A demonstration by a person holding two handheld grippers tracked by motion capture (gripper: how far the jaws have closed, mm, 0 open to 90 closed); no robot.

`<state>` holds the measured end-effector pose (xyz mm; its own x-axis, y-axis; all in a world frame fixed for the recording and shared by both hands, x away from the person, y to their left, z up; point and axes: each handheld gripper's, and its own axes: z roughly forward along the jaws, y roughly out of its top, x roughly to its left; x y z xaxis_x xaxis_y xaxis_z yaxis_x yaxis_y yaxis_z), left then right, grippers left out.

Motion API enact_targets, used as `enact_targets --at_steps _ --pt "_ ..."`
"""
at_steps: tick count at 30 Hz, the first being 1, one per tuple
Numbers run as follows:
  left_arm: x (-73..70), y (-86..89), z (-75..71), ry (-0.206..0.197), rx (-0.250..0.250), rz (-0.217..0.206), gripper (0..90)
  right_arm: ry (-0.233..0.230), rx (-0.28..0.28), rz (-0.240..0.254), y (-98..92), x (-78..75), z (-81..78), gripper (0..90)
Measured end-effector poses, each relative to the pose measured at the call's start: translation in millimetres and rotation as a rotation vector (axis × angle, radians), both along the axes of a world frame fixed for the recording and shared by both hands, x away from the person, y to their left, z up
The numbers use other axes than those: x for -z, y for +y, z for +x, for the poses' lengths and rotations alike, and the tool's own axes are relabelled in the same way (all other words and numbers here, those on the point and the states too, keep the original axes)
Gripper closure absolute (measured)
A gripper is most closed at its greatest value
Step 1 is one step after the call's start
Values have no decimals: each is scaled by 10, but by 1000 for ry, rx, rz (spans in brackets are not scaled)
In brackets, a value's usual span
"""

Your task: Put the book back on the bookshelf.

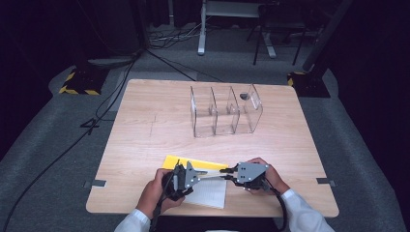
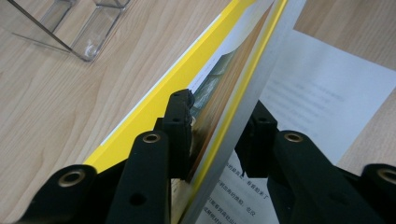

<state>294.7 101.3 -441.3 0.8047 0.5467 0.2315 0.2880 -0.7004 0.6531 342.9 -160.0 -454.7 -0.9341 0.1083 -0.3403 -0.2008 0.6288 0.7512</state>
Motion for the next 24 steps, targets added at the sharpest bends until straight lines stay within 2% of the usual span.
enact_targets --at_steps 3,5,7,8,12,15,18,21,24 --pt "19 77 10 -2 27 -46 743 26 11 33 -7 -35 15 760" --pt "23 113 10 -14 40 -62 759 48 41 83 -55 -52 49 670" --pt "4 150 6 -35 45 -69 770 66 90 117 -132 -58 103 541" --pt "-5 167 6 -40 43 -77 776 88 132 126 -180 -54 153 531" --pt "-69 259 13 -58 49 -107 781 152 261 100 -313 34 328 472" --pt "-80 322 10 -65 36 -142 784 205 318 72 -314 148 435 428" --pt "-88 352 5 -63 37 -146 787 195 332 9 -238 266 472 410" --pt "-89 369 4 -64 36 -161 787 255 327 32 -187 339 527 398" --pt "-88 389 7 -59 37 -172 786 296 308 90 -149 332 540 398"
